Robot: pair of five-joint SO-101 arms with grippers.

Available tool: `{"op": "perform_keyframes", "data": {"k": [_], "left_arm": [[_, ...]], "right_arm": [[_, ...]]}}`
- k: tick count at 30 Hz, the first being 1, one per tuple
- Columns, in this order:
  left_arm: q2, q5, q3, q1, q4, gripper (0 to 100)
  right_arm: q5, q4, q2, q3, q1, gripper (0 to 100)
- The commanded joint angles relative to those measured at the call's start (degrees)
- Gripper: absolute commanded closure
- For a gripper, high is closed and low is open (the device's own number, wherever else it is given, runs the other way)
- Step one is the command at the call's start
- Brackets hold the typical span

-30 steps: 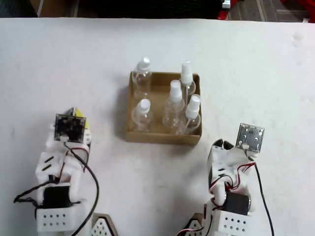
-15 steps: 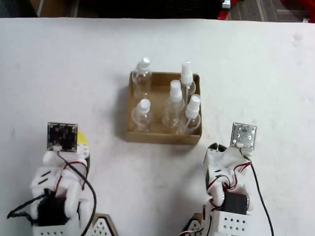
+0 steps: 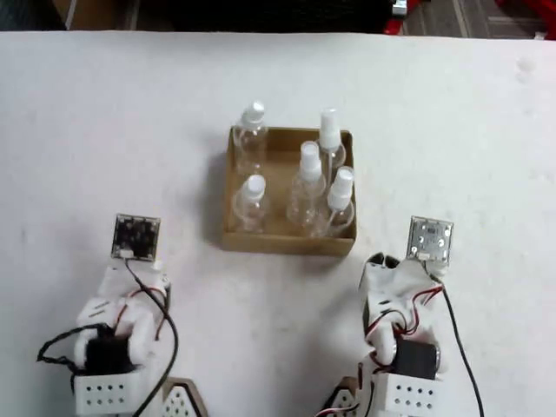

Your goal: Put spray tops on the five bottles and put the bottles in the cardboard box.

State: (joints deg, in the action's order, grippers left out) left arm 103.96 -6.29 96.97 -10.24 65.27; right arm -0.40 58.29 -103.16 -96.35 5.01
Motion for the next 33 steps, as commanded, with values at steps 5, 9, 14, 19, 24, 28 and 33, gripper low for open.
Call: {"op": "perform_keyframes", "data": {"k": [5, 9, 14, 19, 24, 28, 33], "left_arm": [[0.4, 0.9, 0.0, -0.7, 5.0, 98], [0.4, 0.9, 0.0, -0.8, 5.1, 98], [0.4, 0.9, 0.0, -0.6, 8.1, 98], [0.4, 0.9, 0.0, -0.6, 8.5, 98], [0.4, 0.9, 0.0, -0.5, 8.5, 98], [0.4, 0.9, 0.0, -0.5, 8.5, 98], [0.4, 0.9, 0.0, -0.5, 8.5, 98]], "right_arm": [[0.7, 1.2, 0.1, -0.5, -0.4, 98.4], [0.7, 3.2, 0.0, -0.5, -0.7, 98.4], [0.7, 3.5, 0.1, -0.5, -0.7, 98.4], [0.7, 9.2, 0.0, -0.5, -3.6, 98.4], [0.8, 13.9, -0.1, -0.5, -8.0, 98.4], [0.9, 14.2, -0.1, -0.5, -8.0, 98.4], [13.0, 14.3, 0.0, -0.5, -8.3, 98.4]]}}
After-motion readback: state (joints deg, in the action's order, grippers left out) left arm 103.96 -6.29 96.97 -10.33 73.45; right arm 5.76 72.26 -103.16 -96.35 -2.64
